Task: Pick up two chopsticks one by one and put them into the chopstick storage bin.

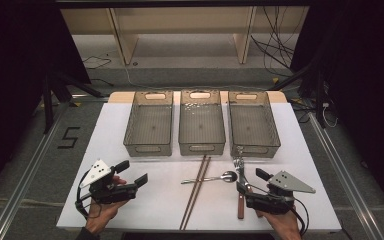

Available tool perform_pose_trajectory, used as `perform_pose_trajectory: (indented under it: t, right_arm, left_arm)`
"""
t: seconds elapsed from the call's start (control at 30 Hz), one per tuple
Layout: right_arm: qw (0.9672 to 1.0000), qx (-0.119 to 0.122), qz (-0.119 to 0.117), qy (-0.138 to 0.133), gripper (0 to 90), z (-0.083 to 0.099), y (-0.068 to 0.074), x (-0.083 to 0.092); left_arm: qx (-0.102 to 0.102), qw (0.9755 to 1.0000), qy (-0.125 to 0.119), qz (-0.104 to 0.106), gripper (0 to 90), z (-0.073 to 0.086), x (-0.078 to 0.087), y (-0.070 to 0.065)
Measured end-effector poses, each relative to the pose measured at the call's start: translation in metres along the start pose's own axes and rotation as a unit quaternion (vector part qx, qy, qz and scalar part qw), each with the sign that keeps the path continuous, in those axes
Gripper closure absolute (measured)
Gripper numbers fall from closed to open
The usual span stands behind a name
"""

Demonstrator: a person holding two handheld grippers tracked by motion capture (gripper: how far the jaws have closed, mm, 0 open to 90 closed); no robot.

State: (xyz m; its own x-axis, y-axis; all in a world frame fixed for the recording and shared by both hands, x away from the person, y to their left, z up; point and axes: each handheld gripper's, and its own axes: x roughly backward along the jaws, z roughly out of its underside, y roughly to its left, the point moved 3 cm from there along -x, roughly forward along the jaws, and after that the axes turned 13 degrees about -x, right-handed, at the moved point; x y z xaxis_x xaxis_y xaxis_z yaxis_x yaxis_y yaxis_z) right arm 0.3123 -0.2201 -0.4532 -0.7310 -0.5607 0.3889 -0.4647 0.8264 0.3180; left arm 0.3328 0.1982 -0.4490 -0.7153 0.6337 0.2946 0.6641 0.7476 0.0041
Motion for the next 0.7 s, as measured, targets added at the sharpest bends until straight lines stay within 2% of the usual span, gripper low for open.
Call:
perform_pose_trajectory:
  t: [0.5, 0.7]
  right_arm:
    - [0.9998, -0.005, 0.012, 0.014, 19.8, 0.0000, -0.0013, -0.0013]
    - [0.9990, 0.005, 0.032, 0.031, 21.3, 0.0000, -0.0003, -0.0030]
  left_arm:
    - [0.001, 1.0000, 0.003, 0.001, 12.6, -0.0002, -0.0007, -0.0005]
    - [0.003, 1.0000, 0.007, -0.001, 12.6, -0.0001, -0.0017, -0.0010]
